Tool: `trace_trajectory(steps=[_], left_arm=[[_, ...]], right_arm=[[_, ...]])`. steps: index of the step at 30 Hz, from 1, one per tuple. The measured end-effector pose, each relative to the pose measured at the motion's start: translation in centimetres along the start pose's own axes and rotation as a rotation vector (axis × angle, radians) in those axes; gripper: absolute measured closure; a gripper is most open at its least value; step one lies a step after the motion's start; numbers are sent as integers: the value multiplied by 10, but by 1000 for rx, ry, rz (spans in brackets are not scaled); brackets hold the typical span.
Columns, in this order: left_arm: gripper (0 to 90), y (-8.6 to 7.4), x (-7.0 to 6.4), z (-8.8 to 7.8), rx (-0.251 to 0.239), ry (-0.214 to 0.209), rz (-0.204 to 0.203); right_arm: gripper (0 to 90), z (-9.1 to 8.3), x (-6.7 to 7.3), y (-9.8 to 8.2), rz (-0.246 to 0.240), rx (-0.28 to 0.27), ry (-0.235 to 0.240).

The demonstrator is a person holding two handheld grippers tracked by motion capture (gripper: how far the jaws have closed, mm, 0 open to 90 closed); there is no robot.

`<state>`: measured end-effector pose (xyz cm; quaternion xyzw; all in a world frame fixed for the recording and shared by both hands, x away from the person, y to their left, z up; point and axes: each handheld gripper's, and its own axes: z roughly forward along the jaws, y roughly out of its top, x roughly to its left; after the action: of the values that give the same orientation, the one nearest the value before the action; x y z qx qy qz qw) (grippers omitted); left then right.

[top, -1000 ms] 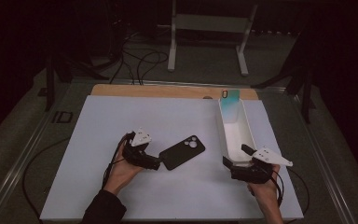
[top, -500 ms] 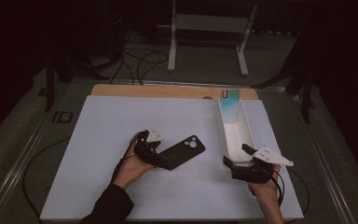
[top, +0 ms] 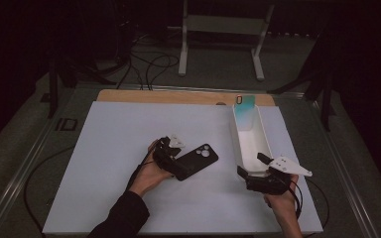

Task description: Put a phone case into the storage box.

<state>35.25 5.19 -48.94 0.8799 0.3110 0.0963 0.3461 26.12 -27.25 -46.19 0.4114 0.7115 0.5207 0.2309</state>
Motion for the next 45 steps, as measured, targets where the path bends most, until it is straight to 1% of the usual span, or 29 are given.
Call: trace_trajectory(steps=[2, 6, 8, 17, 19, 21, 24, 28, 31, 33, 35, 39, 45], left_arm=[[0, 1, -1, 4, 17, 1, 6], [5, 2, -1, 11, 45, -10, 4], [6, 2, -1, 13, 61, -16, 10], [8, 1, -4, 24, 102, -45, -12], [18, 1, -4, 25, 114, -43, -12], [29, 0, -5, 28, 123, -33, -11], [45, -1, -5, 30, 139, -18, -2], [59, -2, -7, 32, 160, -9, 13], [70, -3, -8, 32, 163, -1, 20], [85, -3, -9, 33, 168, 11, 34], [95, -3, -9, 32, 169, 12, 39], [119, -3, -8, 31, 182, 9, 33], [134, -4, -9, 31, 173, 14, 39]], right_arm=[[78, 0, 0, 0, 0, 0, 0], [78, -1, 0, 0, 3, -1, -1], [77, -1, 0, 0, 3, -1, 0], [78, 1, 0, 0, -1, 1, -2], [78, 1, 0, 0, 1, 0, -1], [78, 1, 0, 0, -2, 0, -2], [78, 1, 0, 0, 0, -1, -4], [77, 0, -1, 0, 6, -2, -5], [77, 0, -1, 0, 5, -3, -6], [78, 0, -1, 0, 6, -2, -6], [77, 1, 0, 0, 5, -1, -6], [78, 1, 0, 0, 2, 2, -6], [78, 1, 0, 0, 7, 3, -6]])
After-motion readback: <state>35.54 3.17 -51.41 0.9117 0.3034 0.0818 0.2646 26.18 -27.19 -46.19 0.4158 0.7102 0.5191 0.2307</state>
